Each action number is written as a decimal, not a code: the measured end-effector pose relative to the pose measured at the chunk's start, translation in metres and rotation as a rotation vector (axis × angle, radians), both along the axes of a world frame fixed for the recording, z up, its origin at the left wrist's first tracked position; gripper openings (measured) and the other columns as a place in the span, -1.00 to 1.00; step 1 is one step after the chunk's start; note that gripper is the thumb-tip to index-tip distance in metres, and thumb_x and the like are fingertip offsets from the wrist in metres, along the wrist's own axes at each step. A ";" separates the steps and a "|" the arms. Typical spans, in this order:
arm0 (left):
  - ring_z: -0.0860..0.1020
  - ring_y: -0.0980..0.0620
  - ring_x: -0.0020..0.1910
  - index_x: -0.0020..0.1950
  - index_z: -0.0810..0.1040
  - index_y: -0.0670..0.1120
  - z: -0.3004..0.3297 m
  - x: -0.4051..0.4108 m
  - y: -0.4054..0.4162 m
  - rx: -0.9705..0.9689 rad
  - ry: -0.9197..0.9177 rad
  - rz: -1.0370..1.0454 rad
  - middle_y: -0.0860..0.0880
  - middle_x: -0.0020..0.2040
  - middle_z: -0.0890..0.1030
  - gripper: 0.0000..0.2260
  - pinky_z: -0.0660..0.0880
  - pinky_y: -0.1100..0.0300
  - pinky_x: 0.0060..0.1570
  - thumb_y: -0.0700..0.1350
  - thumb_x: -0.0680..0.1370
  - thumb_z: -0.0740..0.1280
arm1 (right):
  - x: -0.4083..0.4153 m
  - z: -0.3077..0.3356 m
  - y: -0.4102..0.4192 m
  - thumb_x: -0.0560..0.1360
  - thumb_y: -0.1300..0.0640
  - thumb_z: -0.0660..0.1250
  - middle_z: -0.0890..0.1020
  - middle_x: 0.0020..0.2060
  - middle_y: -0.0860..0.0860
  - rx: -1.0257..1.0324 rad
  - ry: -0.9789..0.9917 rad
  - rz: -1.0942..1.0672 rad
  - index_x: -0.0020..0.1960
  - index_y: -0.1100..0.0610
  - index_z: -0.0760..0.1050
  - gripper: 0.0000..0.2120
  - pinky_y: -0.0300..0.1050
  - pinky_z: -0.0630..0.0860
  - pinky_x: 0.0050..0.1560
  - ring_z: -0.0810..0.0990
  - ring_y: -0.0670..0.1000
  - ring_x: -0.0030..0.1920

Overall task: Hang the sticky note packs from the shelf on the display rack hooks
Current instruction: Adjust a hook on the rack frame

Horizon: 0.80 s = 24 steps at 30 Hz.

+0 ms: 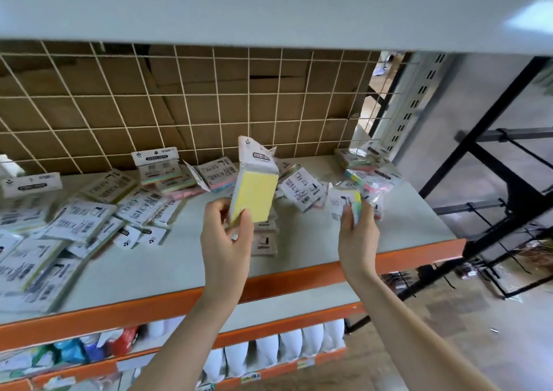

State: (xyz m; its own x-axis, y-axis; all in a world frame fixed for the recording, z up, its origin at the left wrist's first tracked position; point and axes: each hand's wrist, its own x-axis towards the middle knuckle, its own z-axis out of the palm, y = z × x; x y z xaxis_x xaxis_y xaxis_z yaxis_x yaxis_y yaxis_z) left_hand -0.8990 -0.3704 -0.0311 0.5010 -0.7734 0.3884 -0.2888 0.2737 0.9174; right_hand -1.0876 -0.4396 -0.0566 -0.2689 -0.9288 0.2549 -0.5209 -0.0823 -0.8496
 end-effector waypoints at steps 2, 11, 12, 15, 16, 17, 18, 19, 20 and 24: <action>0.58 0.17 0.00 0.10 0.38 -0.03 0.008 -0.006 -0.004 0.083 0.107 -0.073 0.10 0.01 0.55 -0.84 0.53 0.39 -0.19 -0.15 0.57 0.31 | -0.011 0.004 0.000 0.63 0.18 0.15 0.27 -0.42 0.00 0.045 -0.065 -0.042 -0.12 0.09 0.21 -0.83 -0.29 0.15 -0.52 0.23 -0.12 -0.51; 0.64 -0.07 -0.07 0.17 0.34 -0.07 0.021 -0.079 -0.027 0.315 0.603 -0.350 -0.14 0.03 0.55 -0.74 0.61 0.15 -0.23 -0.36 0.57 0.21 | -0.056 0.060 0.021 0.63 0.16 0.17 0.32 -0.41 -0.18 -0.230 -0.175 0.098 -0.16 -0.01 0.29 -0.80 -0.38 0.24 -0.42 0.27 -0.19 -0.42; 0.64 -0.07 -0.08 0.16 0.35 -0.09 0.023 -0.091 -0.029 0.328 0.635 -0.379 -0.14 0.01 0.57 -0.75 0.61 0.14 -0.24 -0.37 0.57 0.21 | -0.063 0.066 0.025 0.62 0.16 0.19 0.41 -0.35 -0.27 -0.279 -0.111 0.156 -0.08 -0.04 0.34 -0.86 -0.44 0.31 -0.34 0.38 -0.26 -0.35; 0.68 -0.07 -0.17 0.07 0.41 -0.13 0.033 -0.132 -0.033 0.319 0.789 -0.473 -0.16 -0.07 0.63 -0.81 0.61 0.09 -0.27 -0.38 0.56 0.17 | -0.086 0.078 0.037 0.58 0.19 0.22 0.55 -0.01 -0.26 -0.392 0.171 0.262 0.13 -0.01 0.51 -0.80 -0.37 0.42 -0.01 0.52 -0.21 0.03; 0.68 -0.08 -0.16 0.08 0.41 -0.15 0.036 -0.145 -0.033 0.311 0.809 -0.507 -0.18 -0.07 0.64 -0.83 0.61 0.09 -0.25 -0.36 0.56 0.17 | -0.096 0.077 0.039 0.56 0.23 0.23 0.58 0.05 -0.13 -0.425 0.276 0.286 0.15 0.05 0.55 -0.77 -0.29 0.44 0.06 0.54 -0.08 0.08; 0.68 -0.09 -0.13 0.12 0.41 -0.16 0.039 -0.158 -0.033 0.306 0.789 -0.534 -0.20 -0.03 0.64 -0.83 0.60 0.09 -0.23 -0.33 0.57 0.17 | -0.106 0.075 0.041 0.53 0.27 0.26 0.59 0.07 -0.03 -0.456 0.370 0.303 0.15 0.10 0.58 -0.75 -0.23 0.44 0.11 0.55 0.01 0.10; 0.67 -0.08 -0.10 0.17 0.40 -0.15 0.041 -0.170 -0.033 0.302 0.747 -0.552 -0.20 0.01 0.64 -0.82 0.60 0.10 -0.21 -0.30 0.58 0.16 | -0.117 0.073 0.044 0.52 0.29 0.29 0.60 0.08 0.02 -0.477 0.441 0.314 0.15 0.13 0.60 -0.76 -0.19 0.44 0.15 0.55 0.06 0.11; 0.67 -0.07 -0.07 0.21 0.39 -0.14 0.043 -0.183 -0.033 0.300 0.706 -0.562 -0.19 0.05 0.63 -0.80 0.60 0.10 -0.19 -0.27 0.60 0.14 | -0.129 0.071 0.047 0.52 0.27 0.31 0.60 0.09 0.04 -0.490 0.487 0.324 0.15 0.14 0.60 -0.77 -0.16 0.45 0.17 0.55 0.08 0.12; 0.66 -0.06 -0.03 0.24 0.39 -0.13 0.046 -0.195 -0.033 0.300 0.681 -0.576 -0.18 0.08 0.63 -0.78 0.60 0.08 -0.17 -0.24 0.60 0.13 | -0.141 0.071 0.049 0.54 0.24 0.30 0.60 0.10 0.04 -0.498 0.509 0.327 0.17 0.14 0.59 -0.78 -0.14 0.46 0.19 0.55 0.08 0.13; 0.62 -0.11 0.08 0.29 0.45 -0.07 0.055 -0.242 -0.028 0.347 0.700 -0.635 -0.14 0.14 0.63 -0.65 0.58 -0.05 -0.01 0.08 0.58 0.22 | -0.194 0.077 0.057 0.57 0.13 0.26 0.59 0.12 0.02 -0.529 0.547 0.332 0.19 0.11 0.58 -0.76 -0.12 0.46 0.23 0.53 0.06 0.17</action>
State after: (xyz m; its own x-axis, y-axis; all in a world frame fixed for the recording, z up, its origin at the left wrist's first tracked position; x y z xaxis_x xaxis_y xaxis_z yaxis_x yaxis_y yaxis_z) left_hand -1.1413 -0.3980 0.0236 -0.0140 -0.9910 -0.1330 0.4524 -0.1249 0.8830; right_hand -1.2819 -0.3826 0.0206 0.2870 -0.6586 0.6957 -0.7276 -0.6222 -0.2889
